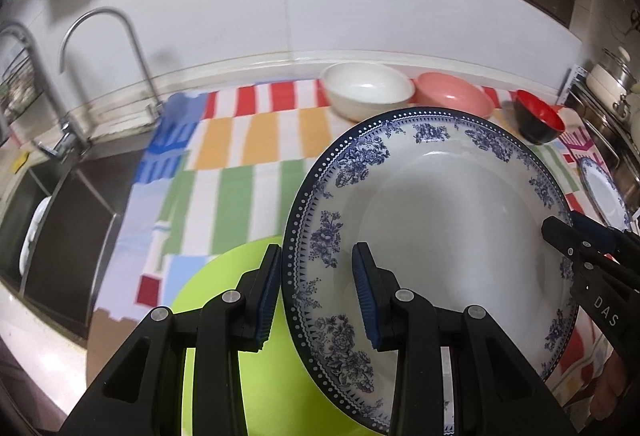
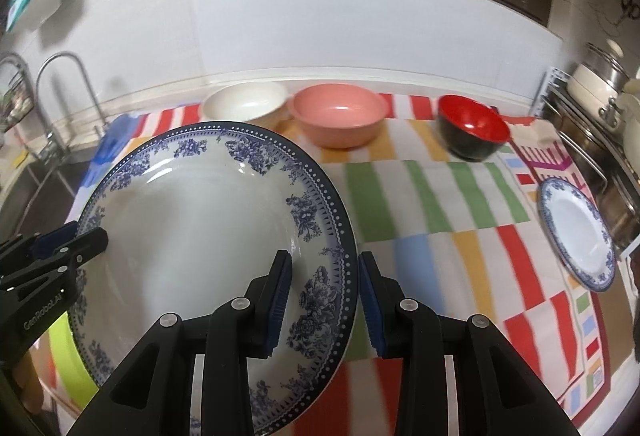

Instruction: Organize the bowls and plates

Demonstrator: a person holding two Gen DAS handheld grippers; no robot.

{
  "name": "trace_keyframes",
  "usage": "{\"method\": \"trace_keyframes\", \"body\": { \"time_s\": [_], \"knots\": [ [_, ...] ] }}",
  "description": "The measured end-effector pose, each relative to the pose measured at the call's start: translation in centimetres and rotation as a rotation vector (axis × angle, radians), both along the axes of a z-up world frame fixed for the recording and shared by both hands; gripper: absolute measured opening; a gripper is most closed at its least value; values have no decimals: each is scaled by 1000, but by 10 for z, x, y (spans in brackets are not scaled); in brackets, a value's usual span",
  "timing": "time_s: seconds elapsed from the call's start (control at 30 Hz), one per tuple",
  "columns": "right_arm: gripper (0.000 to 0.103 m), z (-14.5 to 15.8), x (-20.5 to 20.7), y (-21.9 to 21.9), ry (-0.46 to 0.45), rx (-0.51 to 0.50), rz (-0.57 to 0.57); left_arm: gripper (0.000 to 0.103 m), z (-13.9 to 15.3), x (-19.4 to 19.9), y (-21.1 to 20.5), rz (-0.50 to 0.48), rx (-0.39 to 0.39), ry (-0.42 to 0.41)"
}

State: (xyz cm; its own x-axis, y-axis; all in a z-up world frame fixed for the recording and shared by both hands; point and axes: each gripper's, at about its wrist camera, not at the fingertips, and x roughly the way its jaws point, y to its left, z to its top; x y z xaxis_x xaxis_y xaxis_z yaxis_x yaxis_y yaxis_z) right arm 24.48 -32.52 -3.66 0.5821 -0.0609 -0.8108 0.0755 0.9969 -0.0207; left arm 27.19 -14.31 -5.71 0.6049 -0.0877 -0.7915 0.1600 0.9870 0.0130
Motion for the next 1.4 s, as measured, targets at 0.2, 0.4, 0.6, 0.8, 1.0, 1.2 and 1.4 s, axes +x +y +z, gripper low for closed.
{"method": "trace_keyframes", "body": {
  "time_s": [0.2,0.4,0.6,0.8,1.0,1.2,1.4],
  "knots": [
    [35,-3,1,34,15,4,47,36,-5,-14,38,42,11,17],
    [35,-15,3,63,46,14,88,36,-18,-21,69,75,27,50],
    [35,-29,2,82,94,22,106,36,-35,-25,88,84,41,94],
    [35,-40,4,93,130,17,109,36,-48,-24,96,82,45,130],
    [35,-45,4,96,153,0,106,36,-58,-26,98,66,47,155],
    [35,-46,2,101,154,-23,112,36,-60,-25,98,53,69,159],
    [36,-51,1,102,180,-15,108,37,-65,-25,99,36,71,180]
  ]
}}
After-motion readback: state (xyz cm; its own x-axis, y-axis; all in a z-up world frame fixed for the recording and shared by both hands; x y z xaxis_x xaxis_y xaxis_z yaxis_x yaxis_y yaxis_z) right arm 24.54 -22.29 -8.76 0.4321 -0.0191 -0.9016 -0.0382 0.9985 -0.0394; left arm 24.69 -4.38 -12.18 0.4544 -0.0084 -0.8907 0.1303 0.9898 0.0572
